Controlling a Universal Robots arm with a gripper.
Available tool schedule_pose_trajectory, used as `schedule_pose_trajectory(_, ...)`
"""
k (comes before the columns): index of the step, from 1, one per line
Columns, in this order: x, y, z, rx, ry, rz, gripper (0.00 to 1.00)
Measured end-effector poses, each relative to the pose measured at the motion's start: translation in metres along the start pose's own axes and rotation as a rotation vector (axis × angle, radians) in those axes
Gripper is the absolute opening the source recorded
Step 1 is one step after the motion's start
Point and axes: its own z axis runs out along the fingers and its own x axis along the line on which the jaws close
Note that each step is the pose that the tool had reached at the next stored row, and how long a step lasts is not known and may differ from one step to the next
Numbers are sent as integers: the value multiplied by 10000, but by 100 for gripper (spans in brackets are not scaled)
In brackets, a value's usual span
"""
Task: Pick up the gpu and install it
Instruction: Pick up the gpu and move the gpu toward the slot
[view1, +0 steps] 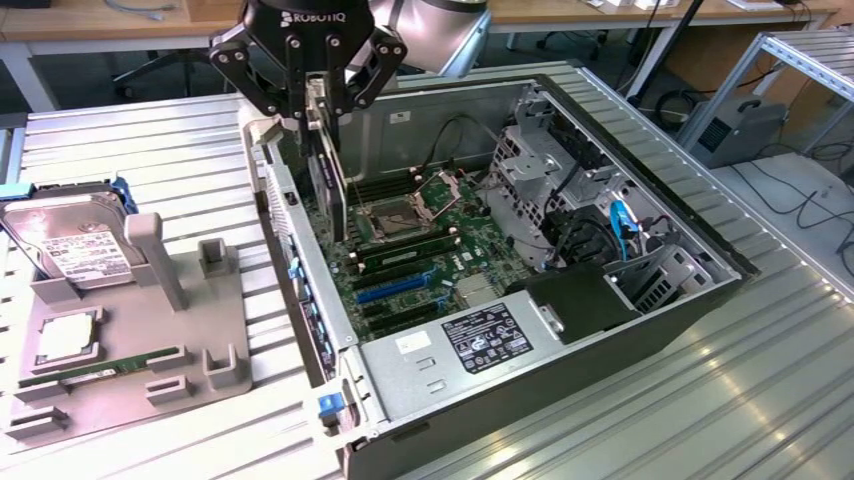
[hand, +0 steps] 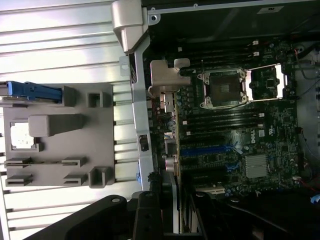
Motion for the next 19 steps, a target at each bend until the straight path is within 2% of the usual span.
schedule_pose_trajectory(19, -24, 2, 31, 0, 0, 0, 27)
